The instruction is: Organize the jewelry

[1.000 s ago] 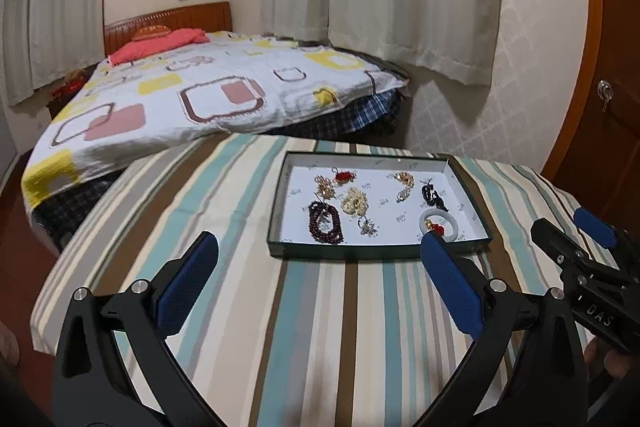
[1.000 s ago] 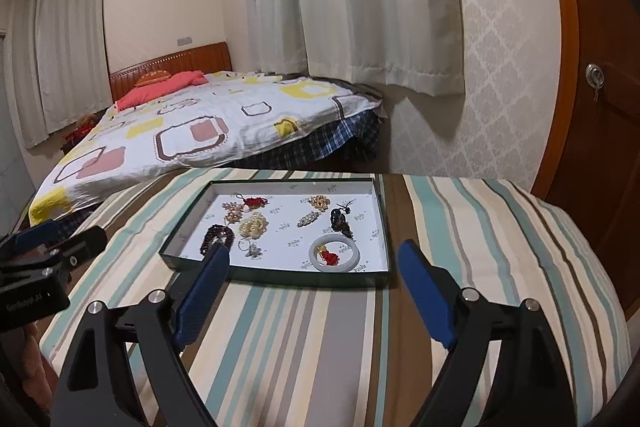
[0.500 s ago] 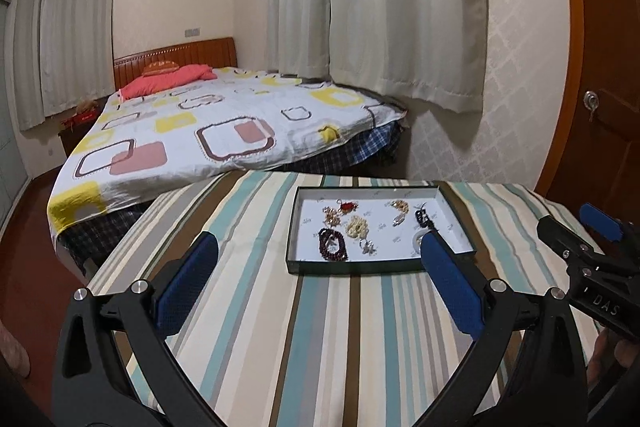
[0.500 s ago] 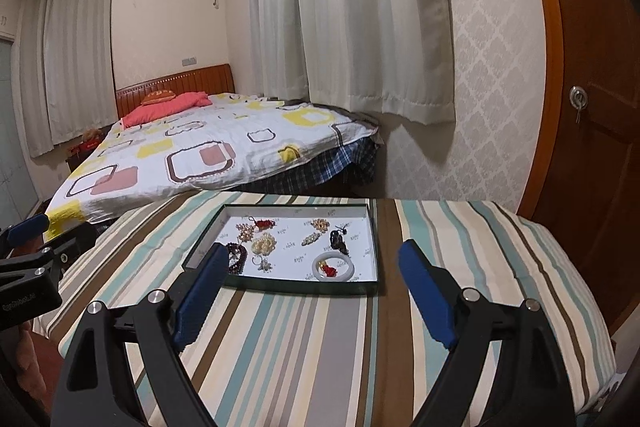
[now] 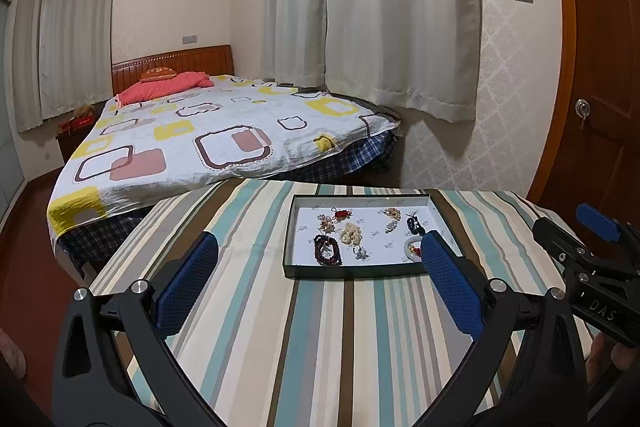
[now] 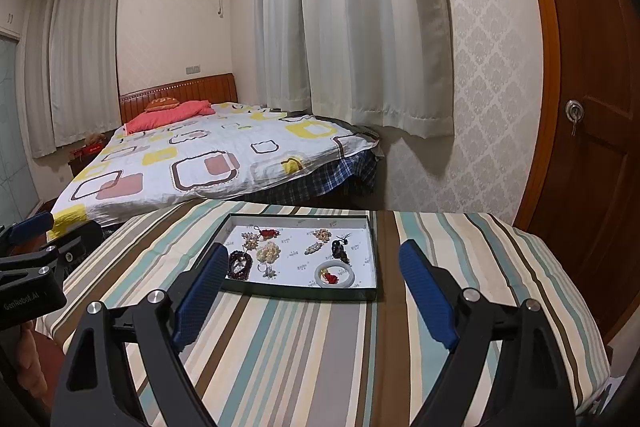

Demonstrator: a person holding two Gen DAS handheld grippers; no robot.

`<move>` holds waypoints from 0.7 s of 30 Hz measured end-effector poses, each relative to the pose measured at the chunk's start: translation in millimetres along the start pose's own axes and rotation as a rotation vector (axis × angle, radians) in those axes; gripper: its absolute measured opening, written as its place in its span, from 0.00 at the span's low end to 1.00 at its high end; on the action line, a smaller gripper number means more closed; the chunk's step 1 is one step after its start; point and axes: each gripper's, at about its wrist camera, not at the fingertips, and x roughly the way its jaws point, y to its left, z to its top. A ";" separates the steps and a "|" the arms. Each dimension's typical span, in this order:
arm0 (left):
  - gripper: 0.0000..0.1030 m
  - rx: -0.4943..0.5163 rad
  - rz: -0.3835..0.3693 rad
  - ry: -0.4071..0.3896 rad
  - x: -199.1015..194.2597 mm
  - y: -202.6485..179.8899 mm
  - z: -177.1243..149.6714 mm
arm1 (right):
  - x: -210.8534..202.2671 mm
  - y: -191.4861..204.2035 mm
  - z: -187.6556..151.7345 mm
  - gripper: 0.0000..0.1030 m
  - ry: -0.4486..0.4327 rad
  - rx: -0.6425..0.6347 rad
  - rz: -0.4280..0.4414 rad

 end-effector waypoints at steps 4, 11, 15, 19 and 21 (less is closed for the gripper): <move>0.96 0.000 0.002 -0.002 -0.3 0.2 -0.2 | -1.2 1.2 0.3 0.82 -0.002 -0.003 -0.004; 0.96 -0.002 0.003 -0.001 -2.0 0.6 -0.8 | -1.3 0.9 0.0 0.82 -0.002 -0.004 -0.003; 0.96 -0.003 0.004 -0.001 -2.2 1.1 -1.4 | -1.4 1.2 -0.2 0.82 -0.001 -0.003 -0.004; 0.96 -0.008 0.005 0.001 -2.3 2.2 -2.7 | -1.5 1.5 -0.3 0.82 -0.002 -0.003 -0.003; 0.96 -0.007 0.004 0.001 -2.6 1.9 -2.9 | -1.6 1.8 -0.3 0.82 -0.003 -0.004 -0.002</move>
